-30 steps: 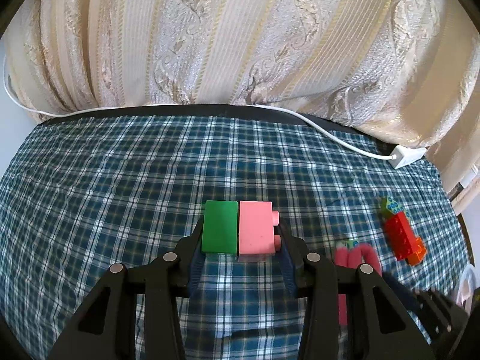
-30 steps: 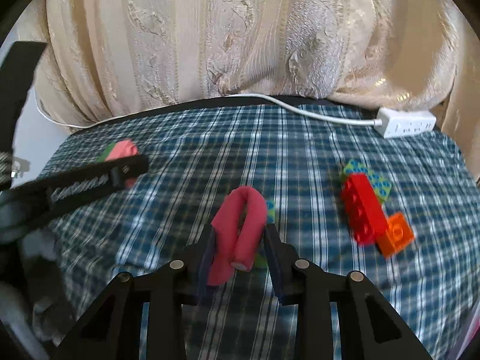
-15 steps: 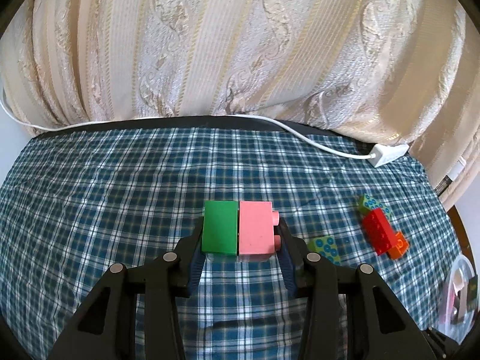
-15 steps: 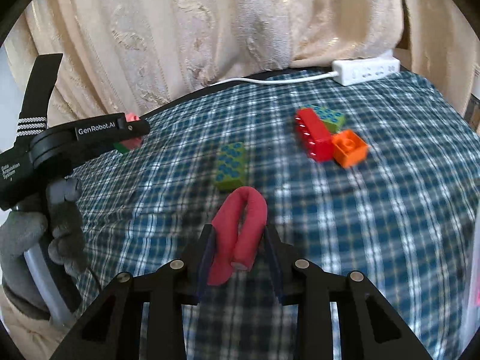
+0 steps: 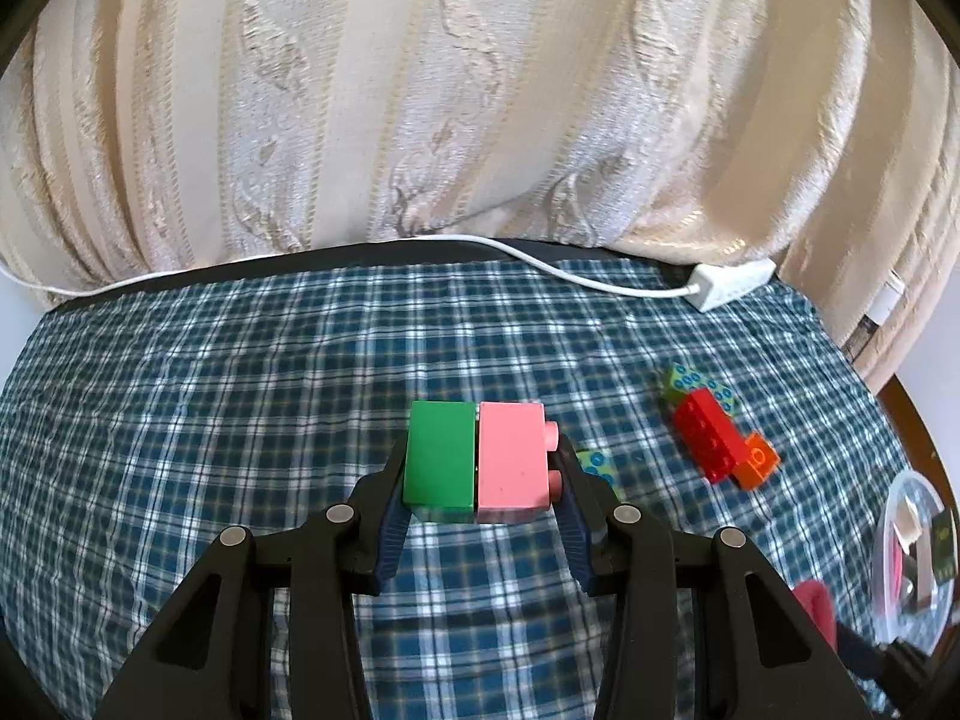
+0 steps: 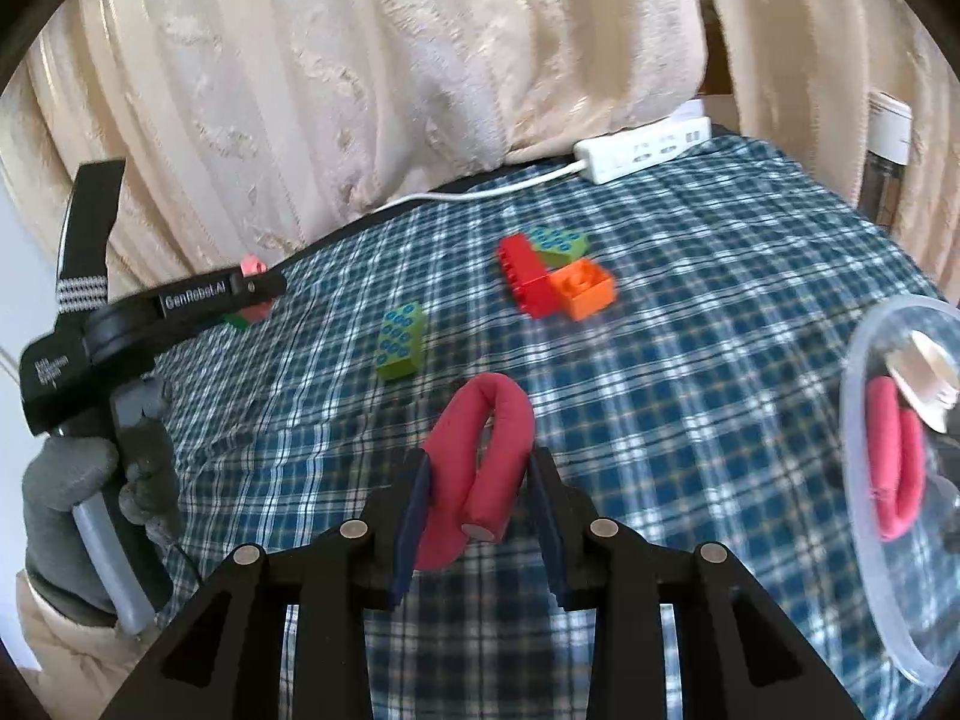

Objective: Organize objects
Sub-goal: 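Carry the curler and the blocks toward the clear bowl with both tools, then release the curler into the bowl with the right tool while the left tool drops the blocks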

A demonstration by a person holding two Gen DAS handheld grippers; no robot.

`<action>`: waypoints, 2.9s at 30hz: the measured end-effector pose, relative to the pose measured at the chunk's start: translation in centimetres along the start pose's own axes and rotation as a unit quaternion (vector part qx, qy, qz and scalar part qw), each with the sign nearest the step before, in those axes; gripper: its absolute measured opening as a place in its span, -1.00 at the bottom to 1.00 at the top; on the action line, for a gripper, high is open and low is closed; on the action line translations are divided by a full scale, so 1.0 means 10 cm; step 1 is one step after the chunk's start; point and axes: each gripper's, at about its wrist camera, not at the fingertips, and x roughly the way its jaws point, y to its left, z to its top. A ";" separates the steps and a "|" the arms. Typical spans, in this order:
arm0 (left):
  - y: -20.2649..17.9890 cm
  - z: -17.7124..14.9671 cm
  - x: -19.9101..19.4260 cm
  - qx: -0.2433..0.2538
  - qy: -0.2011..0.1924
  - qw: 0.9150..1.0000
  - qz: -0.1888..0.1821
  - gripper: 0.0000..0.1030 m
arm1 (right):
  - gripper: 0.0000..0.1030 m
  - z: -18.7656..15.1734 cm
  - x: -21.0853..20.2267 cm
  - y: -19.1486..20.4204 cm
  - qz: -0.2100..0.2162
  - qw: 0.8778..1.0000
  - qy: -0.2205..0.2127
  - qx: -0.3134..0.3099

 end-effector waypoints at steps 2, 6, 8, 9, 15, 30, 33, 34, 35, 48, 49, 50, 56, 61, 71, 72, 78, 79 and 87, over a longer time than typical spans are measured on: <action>-0.06 -0.02 -0.01 0.007 -0.001 1.000 -0.003 -0.14 | -0.31 0.00 -0.07 -0.06 -0.004 1.000 -0.007 0.007; -0.17 -0.08 -0.04 0.021 0.000 1.000 -0.014 -0.14 | -0.31 -0.02 -0.25 -0.23 -0.019 0.999 -0.025 0.027; -0.23 -0.11 -0.04 0.027 0.004 0.999 -0.023 -0.14 | -0.31 -0.04 -0.37 -0.34 -0.030 0.998 -0.037 0.040; -0.26 -0.13 -0.05 0.030 0.006 0.999 -0.027 -0.14 | -0.31 -0.04 -0.41 -0.38 -0.034 0.998 -0.041 0.045; -0.44 -0.22 -0.08 0.048 0.020 0.997 -0.057 -0.14 | -0.31 -0.12 -0.72 -0.73 -0.072 0.992 -0.070 0.080; -0.78 -0.38 -0.19 0.095 0.025 0.991 -0.087 -0.14 | -0.31 -0.39 -1.11 -1.50 -0.149 0.972 -0.096 0.156; -0.83 -0.41 -0.21 0.099 0.027 0.991 -0.089 -0.14 | -0.31 -0.42 -1.12 -1.60 -0.151 0.970 -0.095 0.165; -0.84 -0.41 -0.21 0.100 0.028 0.990 -0.091 -0.14 | -0.31 -0.43 -1.12 -1.62 -0.151 0.970 -0.095 0.168; -0.86 -0.42 -0.22 0.101 0.029 0.990 -0.092 -0.14 | -0.31 -0.44 -1.12 -1.64 -0.149 0.970 -0.094 0.170; -1.13 -0.45 -0.28 0.124 0.033 0.987 -0.099 -0.14 | -0.30 -0.58 -1.01 -1.80 -0.143 0.971 -0.057 0.181; -1.16 -0.46 -0.28 0.126 0.035 0.986 -0.101 -0.14 | -0.30 -0.59 -1.01 -1.81 -0.146 0.971 -0.055 0.180; -1.19 -0.47 -0.28 0.129 0.036 0.986 -0.102 -0.14 | -0.29 -0.60 -1.01 -1.81 -0.151 0.971 -0.054 0.177; -1.37 -0.51 -0.29 0.142 0.041 0.983 -0.110 -0.14 | -0.01 -0.62 -1.10 -1.78 -0.176 0.970 -0.068 0.151; -1.56 -0.57 -0.32 0.154 0.043 0.980 -0.118 -0.14 | -0.01 -0.63 -1.17 -1.77 -0.189 0.969 -0.081 0.136; -2.05 -0.74 -0.41 0.191 0.055 0.965 -0.169 -0.14 | -0.01 -0.67 -1.30 -1.86 -0.185 0.969 -0.103 0.130; -2.12 -0.77 -0.42 0.196 0.056 0.963 -0.175 -0.14 | -0.01 -0.68 -1.32 -1.88 -0.186 0.968 -0.104 0.130; -2.45 -0.88 -0.44 0.217 0.068 0.953 -0.199 -0.14 | -0.01 -0.71 -1.37 -1.99 -0.181 0.968 -0.111 0.134; -2.50 -0.90 -0.44 0.222 0.069 0.951 -0.202 -0.14 | -0.01 -0.71 -1.37 -2.00 -0.179 0.968 -0.112 0.135; -2.85 -1.07 -0.52 0.258 0.074 0.933 -0.238 -0.14 | -0.01 -0.74 -1.35 -2.07 -0.171 0.969 -0.117 0.134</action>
